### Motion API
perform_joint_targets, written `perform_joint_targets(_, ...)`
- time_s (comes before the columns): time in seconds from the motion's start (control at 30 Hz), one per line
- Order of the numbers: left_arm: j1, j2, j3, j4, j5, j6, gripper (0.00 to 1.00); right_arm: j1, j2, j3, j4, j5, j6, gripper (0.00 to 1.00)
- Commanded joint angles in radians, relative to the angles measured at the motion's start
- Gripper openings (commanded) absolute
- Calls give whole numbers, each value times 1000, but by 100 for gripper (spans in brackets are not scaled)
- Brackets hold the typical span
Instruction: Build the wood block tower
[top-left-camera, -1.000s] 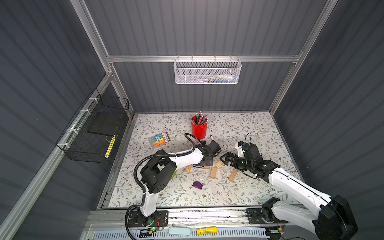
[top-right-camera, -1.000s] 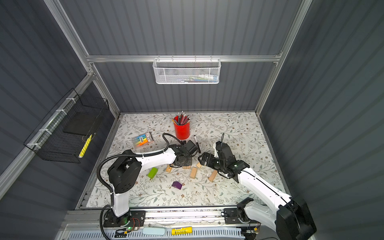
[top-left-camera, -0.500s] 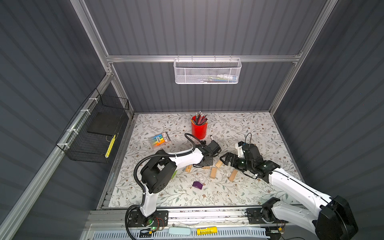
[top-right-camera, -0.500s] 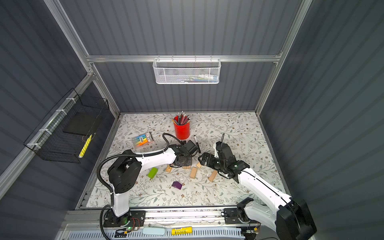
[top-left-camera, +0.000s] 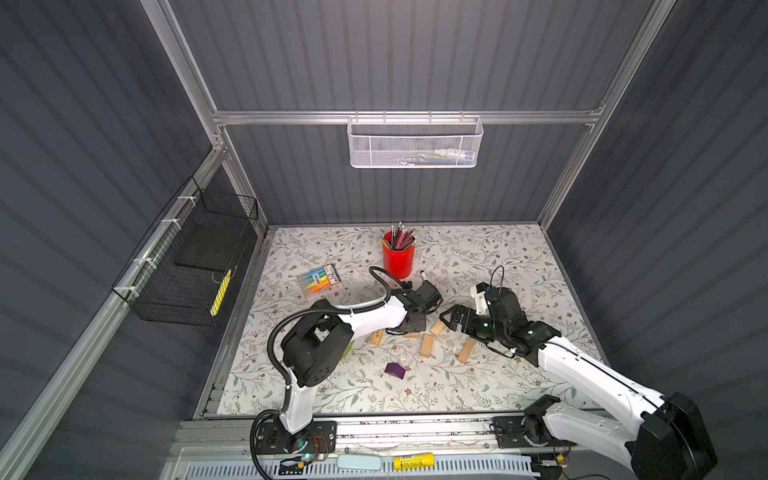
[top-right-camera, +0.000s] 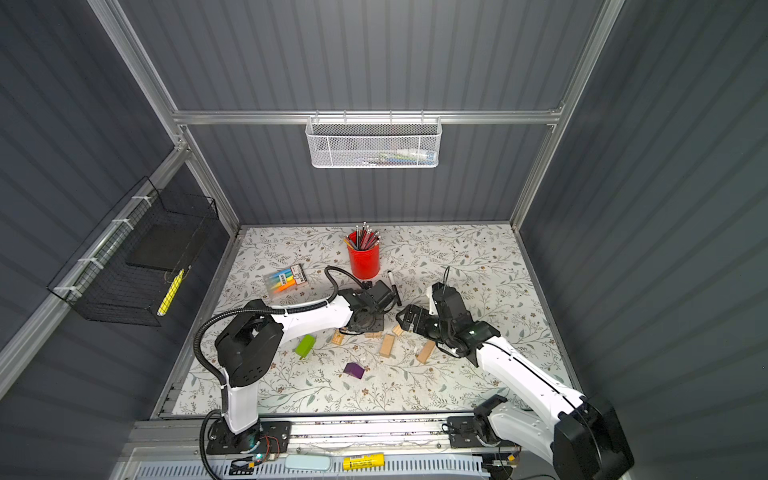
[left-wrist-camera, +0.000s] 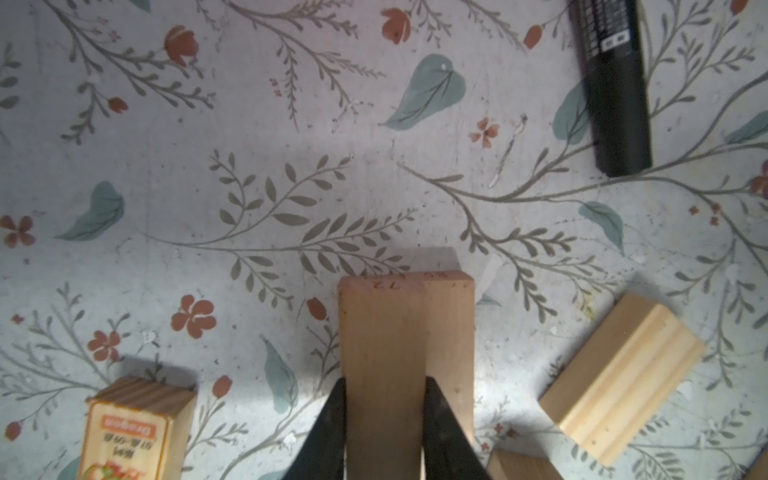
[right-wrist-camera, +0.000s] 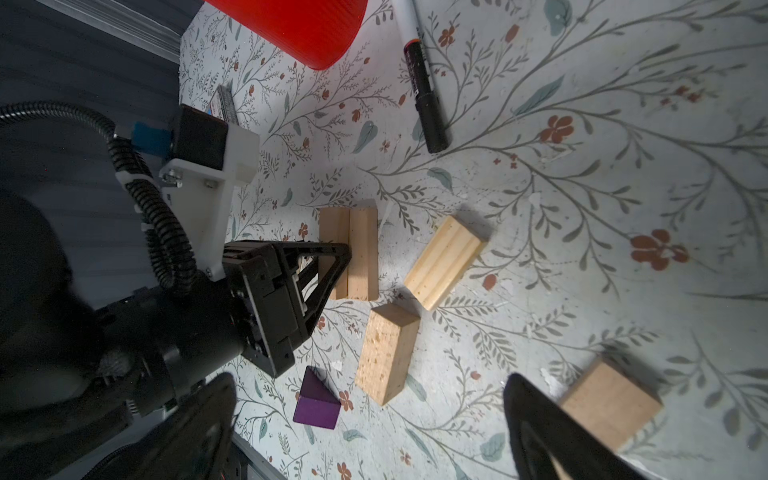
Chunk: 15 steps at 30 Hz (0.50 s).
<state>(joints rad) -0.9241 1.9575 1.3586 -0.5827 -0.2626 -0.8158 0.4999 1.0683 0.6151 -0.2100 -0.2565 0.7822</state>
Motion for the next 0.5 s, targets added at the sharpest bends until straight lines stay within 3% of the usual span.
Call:
perform_joint_targets(0.0,-7,-15,13,-32,-3,4,32,-5,-14,-8,1,-3,5,99)
perform_joint_targets(0.47,-7,-28,14,-43,-9,-1,34,-7,-14,-2,-2,-6,2,99)
